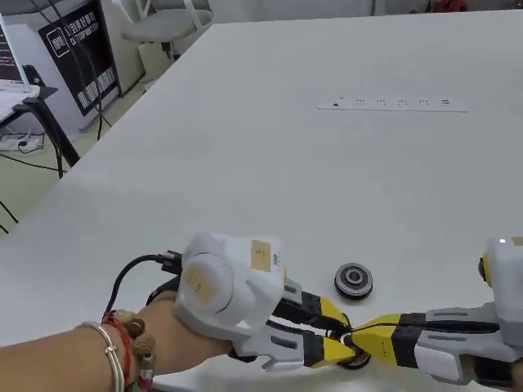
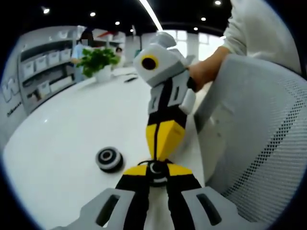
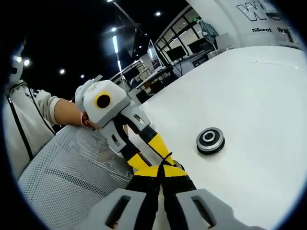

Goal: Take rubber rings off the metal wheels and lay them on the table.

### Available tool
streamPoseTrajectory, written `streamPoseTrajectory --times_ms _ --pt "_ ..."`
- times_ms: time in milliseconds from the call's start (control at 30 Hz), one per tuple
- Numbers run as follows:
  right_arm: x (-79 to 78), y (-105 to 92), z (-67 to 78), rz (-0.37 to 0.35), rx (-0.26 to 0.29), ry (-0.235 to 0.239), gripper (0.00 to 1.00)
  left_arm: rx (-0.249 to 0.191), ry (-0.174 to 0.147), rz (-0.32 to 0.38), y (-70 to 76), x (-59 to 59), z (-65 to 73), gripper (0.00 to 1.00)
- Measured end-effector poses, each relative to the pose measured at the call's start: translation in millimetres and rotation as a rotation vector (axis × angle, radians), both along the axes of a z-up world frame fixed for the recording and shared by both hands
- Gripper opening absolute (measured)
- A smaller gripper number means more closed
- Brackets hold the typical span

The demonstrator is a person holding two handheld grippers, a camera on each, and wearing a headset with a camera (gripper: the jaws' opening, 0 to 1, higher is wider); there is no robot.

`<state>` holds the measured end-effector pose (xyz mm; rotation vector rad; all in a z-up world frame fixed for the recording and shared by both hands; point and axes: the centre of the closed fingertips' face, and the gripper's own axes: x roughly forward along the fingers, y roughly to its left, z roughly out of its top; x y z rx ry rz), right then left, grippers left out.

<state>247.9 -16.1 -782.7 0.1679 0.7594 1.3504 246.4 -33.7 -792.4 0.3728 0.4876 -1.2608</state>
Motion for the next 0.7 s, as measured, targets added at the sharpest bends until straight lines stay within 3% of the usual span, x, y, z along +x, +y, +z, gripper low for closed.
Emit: streamPoseTrajectory --times_ms 67,233,433,533,700 --pt "-0.4 -2.0 -3.9 0.007 -0.027 -0.025 0.0 0.0 0.001 0.0 0.0 0.3 0.0 0.14" --pt "-1.5 -5.1 -6.1 0.003 -0.036 -0.011 0.0 -0.009 0.022 0.021 -1.6 2.2 0.6 0.14" --pt "-1.5 -8.6 -0.5 0.004 -0.057 -0.013 0.0 0.007 0.1 0.02 -2.9 0.5 2.1 0.17" --pt "-0.1 -10.6 5.0 -0.004 -0.065 -0.018 0.0 0.023 0.097 -0.01 -3.3 -3.2 9.9 0.2" --pt "7.6 -16.4 16.9 -0.033 -0.089 -0.046 0.0 0.015 0.082 -0.048 -3.1 -9.0 35.8 0.3"
